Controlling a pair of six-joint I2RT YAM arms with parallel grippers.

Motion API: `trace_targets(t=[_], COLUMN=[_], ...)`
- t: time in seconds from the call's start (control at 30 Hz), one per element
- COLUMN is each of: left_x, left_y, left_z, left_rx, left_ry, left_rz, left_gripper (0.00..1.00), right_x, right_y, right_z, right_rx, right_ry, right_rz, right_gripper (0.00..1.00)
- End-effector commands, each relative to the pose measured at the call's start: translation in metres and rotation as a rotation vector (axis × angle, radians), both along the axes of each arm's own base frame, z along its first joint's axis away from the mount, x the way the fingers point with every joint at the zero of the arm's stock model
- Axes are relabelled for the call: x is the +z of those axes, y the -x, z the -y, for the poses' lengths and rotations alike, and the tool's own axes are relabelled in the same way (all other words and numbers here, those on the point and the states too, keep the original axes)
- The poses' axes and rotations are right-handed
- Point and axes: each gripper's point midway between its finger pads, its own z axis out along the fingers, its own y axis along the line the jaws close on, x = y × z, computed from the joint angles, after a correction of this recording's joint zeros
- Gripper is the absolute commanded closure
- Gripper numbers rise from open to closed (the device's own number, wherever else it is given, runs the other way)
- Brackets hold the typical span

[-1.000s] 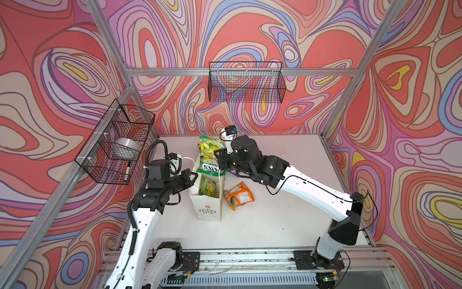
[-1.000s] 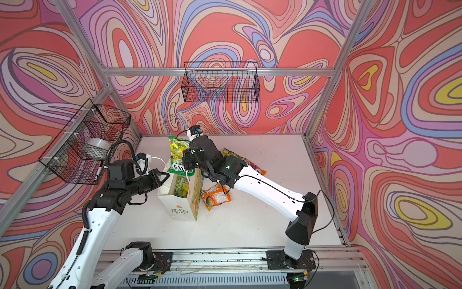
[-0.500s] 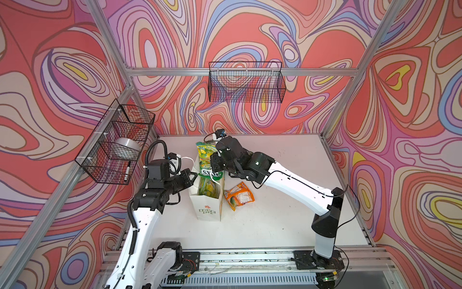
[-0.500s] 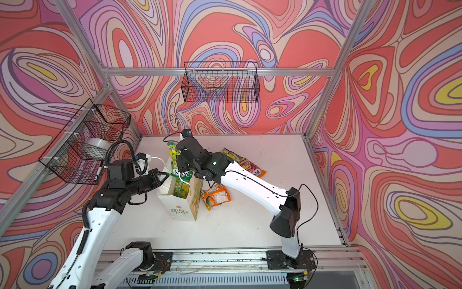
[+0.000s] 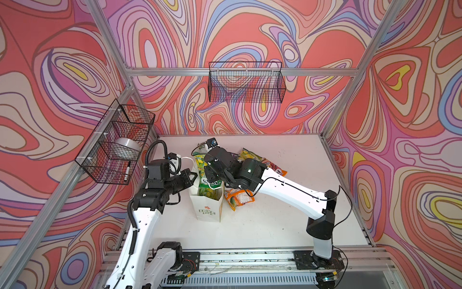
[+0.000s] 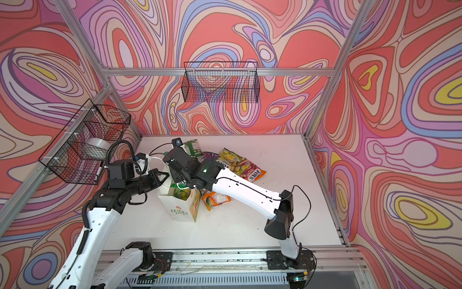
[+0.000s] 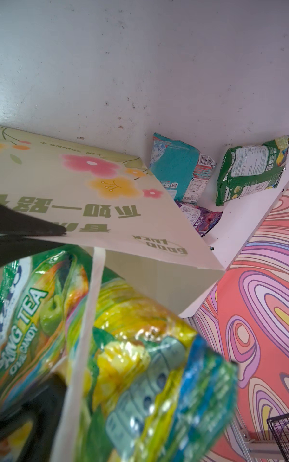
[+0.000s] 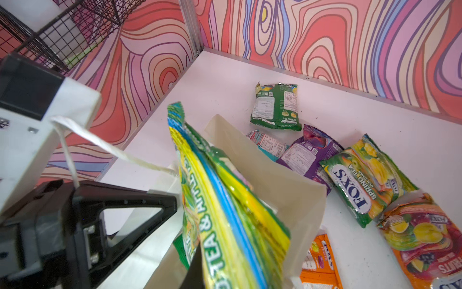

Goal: Place the snacks into the paper bag
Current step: Place the snack in the paper bag.

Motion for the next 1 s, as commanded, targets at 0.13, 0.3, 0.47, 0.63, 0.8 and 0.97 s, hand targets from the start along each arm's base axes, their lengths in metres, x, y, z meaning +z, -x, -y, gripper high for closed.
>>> trace_targets(t=[0.13,0.3,0.47,0.63,0.8,0.97], left_x=[0.007,0.007,0.006,0.005,0.002,-0.002], left_y=[-0.004,-0.004,-0.004,-0.004,-0.005,-0.006], left_z=[0.0,0.0,-0.001,-0.001,-0.003,-0.008], left_rx=[-0.001,0.002,0.003,0.006,0.014,0.037], left_ry=[0.005,0.003,0.0,-0.003,-0.009,-0.032], left_rz=[0.035,0.034,0.031,0.027,0.016,-0.004], left_gripper=[1.0,1.0,1.0,1.0,1.0,1.0], right_x=[0.018,0.026,0.039,0.057,0.079,0.104], right_y=[0.009,0.013,0.023,0.023,0.018,0.015], right_z=[0.006,0.003,-0.006,0.002,0.025,0.06], right_rx=[0.019,0.062,0.143,0.141,0.089,0.001], right_ry=[-0.051,-0.07,-0.121,-0.139,-0.114,-0.107], right_rz=[0.029,0.043,0.051,0.105,0.179,0.262], right_gripper=[0.59,0.45,0.38,0.27,0.17,0.07])
